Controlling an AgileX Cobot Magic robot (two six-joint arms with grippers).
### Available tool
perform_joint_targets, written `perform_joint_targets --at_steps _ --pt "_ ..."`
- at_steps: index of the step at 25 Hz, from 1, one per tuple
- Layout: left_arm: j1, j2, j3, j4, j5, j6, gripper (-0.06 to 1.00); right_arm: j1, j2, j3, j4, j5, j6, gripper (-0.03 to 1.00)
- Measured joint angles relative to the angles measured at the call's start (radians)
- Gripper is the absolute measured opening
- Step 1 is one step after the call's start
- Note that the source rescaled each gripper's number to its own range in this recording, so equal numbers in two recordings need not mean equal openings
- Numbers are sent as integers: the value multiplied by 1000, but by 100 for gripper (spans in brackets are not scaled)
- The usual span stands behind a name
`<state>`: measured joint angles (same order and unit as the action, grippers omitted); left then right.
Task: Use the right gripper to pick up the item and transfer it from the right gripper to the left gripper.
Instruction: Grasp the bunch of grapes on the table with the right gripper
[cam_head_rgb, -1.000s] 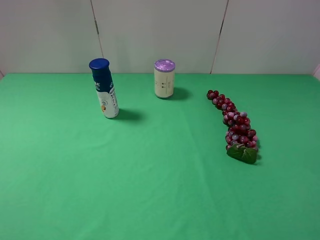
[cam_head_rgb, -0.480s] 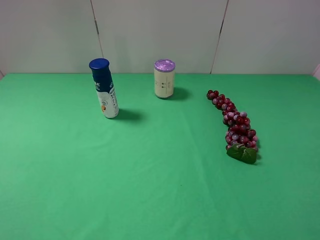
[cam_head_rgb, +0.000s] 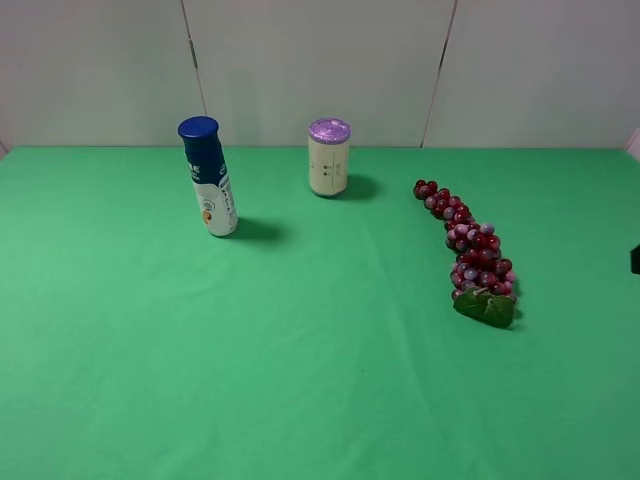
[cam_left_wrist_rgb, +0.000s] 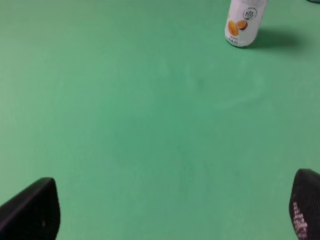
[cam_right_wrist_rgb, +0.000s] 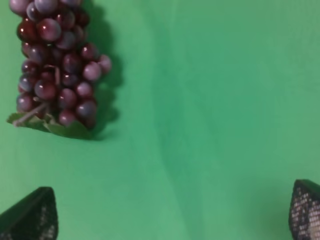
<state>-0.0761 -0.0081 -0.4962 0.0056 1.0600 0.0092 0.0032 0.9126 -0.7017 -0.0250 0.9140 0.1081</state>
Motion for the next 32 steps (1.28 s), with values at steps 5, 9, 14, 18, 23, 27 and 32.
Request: perform_joint_targets --at_steps 5,9,14,18,23,27,32 --pt "0 0 0 0 0 0 100 166 281 -128 -30 -95 85 100" --pt "0 0 0 0 0 0 100 230 442 -202 -28 -175 102 100" --pt "0 0 0 0 0 0 100 244 573 -258 18 -230 71 100" --pt "0 0 0 0 0 0 100 244 654 -273 73 -269 26 100" --pt "0 0 0 0 0 0 100 244 762 -274 54 -289 57 100" --pt "0 0 0 1 0 0 100 236 797 -274 39 -312 70 100" --pt "0 0 0 1 0 0 100 217 803 -274 35 -344 74 100"
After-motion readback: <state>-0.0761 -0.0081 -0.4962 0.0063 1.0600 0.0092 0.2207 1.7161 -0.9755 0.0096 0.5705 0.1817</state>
